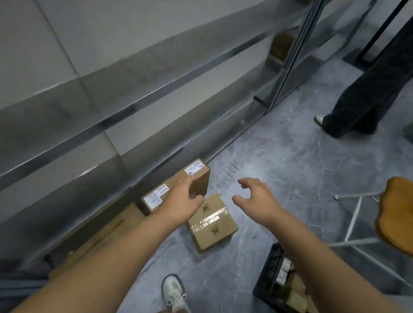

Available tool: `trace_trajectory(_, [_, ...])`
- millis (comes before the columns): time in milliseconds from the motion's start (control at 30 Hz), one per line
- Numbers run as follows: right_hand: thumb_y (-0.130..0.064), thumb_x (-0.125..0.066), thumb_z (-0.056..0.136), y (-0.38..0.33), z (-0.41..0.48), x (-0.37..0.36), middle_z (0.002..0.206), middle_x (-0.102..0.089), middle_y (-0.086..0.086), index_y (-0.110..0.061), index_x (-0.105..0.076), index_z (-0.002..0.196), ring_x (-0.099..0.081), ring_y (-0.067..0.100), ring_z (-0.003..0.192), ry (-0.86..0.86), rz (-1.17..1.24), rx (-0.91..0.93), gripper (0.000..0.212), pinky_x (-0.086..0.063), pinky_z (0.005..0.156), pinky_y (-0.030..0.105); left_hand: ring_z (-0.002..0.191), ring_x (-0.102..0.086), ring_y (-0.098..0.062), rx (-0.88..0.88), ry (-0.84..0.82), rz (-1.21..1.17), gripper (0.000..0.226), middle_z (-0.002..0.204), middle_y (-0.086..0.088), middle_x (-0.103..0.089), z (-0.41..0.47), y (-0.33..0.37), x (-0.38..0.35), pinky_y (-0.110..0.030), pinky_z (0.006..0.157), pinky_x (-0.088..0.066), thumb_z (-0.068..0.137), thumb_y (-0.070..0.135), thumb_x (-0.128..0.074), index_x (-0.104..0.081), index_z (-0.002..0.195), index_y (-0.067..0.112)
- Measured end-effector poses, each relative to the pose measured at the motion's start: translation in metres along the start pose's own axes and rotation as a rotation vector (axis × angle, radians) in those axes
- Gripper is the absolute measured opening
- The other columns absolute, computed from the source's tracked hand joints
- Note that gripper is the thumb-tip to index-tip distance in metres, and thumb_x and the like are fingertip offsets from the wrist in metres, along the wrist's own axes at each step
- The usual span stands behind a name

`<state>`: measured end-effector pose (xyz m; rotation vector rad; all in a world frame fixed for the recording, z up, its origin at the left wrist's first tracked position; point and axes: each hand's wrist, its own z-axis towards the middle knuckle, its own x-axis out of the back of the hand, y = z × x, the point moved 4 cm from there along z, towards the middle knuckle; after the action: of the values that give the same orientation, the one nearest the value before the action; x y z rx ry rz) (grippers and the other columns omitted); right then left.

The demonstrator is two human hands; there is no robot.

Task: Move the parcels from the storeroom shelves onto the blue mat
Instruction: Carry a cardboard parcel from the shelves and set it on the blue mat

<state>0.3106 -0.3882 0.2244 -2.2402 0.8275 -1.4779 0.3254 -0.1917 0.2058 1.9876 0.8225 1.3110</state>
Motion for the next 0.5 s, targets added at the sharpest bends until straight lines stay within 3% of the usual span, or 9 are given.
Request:
trace_trajectory(100, [-0.031, -0.057, 0.091, 0.028, 0.06, -0.02, 0.14, -0.044, 0.003, -0.017, -0.04, 0.143, -0.031, 0.02, 0.134, -0.058, -0.052, -0.011, 0.056, -0.031, 0.107, 0.034, 0.111, -0.052, -0.011, 0.241, 0.1, -0.248, 0.047, 0.136, 0.0, -0.054, 0.052, -0.042, -0.019, -0.022, 0.087, -0.036, 0.09, 0.018, -0.059, -0.05, 0.137, 0.016])
trace_trajectory(200, [-0.03, -0.059, 0.091, 0.055, 0.122, -0.038, 0.137, -0.047, 0.003, -0.016, -0.042, 0.141, -0.035, 0.02, 0.131, -0.095, -0.038, -0.061, 0.055, -0.033, 0.104, 0.033, 0.105, -0.053, -0.011, 0.35, 0.093, -0.308, 0.044, 0.132, -0.001, -0.057, 0.097, -0.084, -0.04, -0.021, 0.084, -0.04, 0.092, 0.018, -0.059, -0.051, 0.135, 0.014])
trace_trajectory(300, [-0.027, -0.06, 0.09, 0.087, 0.175, -0.063, 0.136, -0.05, 0.005, -0.016, -0.045, 0.139, -0.042, 0.022, 0.128, -0.15, 0.001, -0.128, 0.052, -0.037, 0.101, 0.032, 0.122, -0.052, -0.02, 0.446, 0.043, -0.258, 0.046, 0.135, -0.007, -0.055, 0.129, -0.125, -0.065, -0.033, 0.103, -0.041, 0.092, 0.014, -0.059, -0.049, 0.136, 0.008])
trace_trajectory(333, [-0.027, -0.06, 0.09, 0.101, 0.191, -0.074, 0.136, -0.05, 0.006, -0.016, -0.045, 0.139, -0.044, 0.022, 0.128, -0.183, -0.006, -0.15, 0.052, -0.038, 0.101, 0.033, 0.124, -0.05, -0.022, 0.475, 0.03, -0.234, 0.045, 0.134, -0.008, -0.054, 0.139, -0.138, -0.075, -0.031, 0.104, -0.039, 0.092, 0.012, -0.058, -0.049, 0.136, 0.006])
trace_trajectory(433, [-0.032, -0.06, 0.09, 0.149, 0.241, -0.116, 0.135, -0.052, 0.006, -0.016, -0.048, 0.137, -0.05, 0.022, 0.122, -0.306, -0.041, -0.191, 0.05, -0.04, 0.097, 0.032, 0.108, -0.052, -0.015, 0.507, -0.017, -0.163, 0.036, 0.122, -0.011, -0.058, 0.173, -0.185, -0.112, -0.019, 0.084, -0.034, 0.091, 0.008, -0.058, -0.055, 0.127, 0.004])
trace_trajectory(500, [-0.032, -0.061, 0.09, 0.184, 0.278, -0.144, 0.134, -0.054, 0.007, -0.015, -0.05, 0.136, -0.053, 0.023, 0.121, -0.378, -0.065, -0.221, 0.051, -0.041, 0.095, 0.03, 0.107, -0.052, -0.015, 0.556, -0.038, -0.149, 0.037, 0.126, -0.012, -0.059, 0.197, -0.22, -0.139, -0.015, 0.079, -0.03, 0.092, 0.009, -0.058, -0.055, 0.128, 0.005])
